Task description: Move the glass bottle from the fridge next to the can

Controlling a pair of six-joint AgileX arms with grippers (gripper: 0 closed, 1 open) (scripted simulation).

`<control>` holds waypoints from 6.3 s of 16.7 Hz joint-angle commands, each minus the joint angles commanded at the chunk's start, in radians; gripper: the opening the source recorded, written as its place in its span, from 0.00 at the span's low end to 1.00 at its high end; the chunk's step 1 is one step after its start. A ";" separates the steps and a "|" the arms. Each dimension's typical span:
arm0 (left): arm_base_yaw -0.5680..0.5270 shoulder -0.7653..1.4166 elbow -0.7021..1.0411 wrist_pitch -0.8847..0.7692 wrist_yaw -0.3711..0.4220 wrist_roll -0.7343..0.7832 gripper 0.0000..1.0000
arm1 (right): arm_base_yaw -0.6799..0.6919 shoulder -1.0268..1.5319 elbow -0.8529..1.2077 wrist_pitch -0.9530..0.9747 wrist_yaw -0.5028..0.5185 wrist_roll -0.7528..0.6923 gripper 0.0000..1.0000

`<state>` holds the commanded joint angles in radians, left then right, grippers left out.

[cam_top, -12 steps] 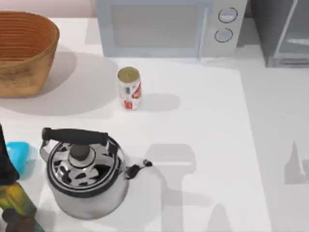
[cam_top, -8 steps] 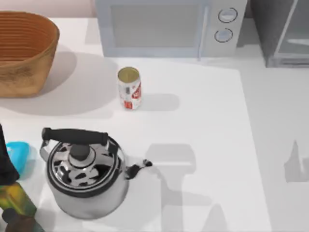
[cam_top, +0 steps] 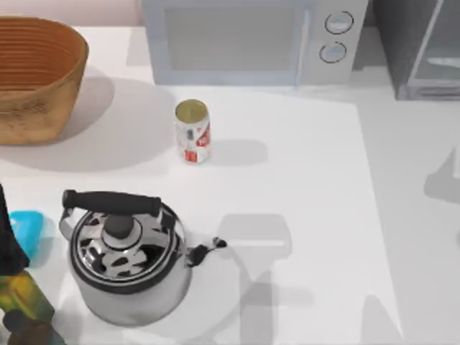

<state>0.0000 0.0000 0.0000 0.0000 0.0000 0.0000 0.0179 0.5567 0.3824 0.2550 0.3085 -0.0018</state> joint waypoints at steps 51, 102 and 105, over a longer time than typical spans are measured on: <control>0.000 0.000 0.000 0.000 0.000 0.000 1.00 | -0.022 1.914 1.228 0.609 0.774 -0.001 0.10; 0.000 0.000 0.000 0.000 0.000 0.000 1.00 | 0.277 1.486 0.547 0.808 0.572 0.041 0.00; 0.000 0.000 0.000 0.000 0.000 0.000 1.00 | 0.469 1.536 0.553 0.826 0.437 0.058 0.00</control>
<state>0.0000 0.0000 0.0000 0.0000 0.0000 0.0000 0.4866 2.0926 0.9351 1.0810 0.7451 0.0564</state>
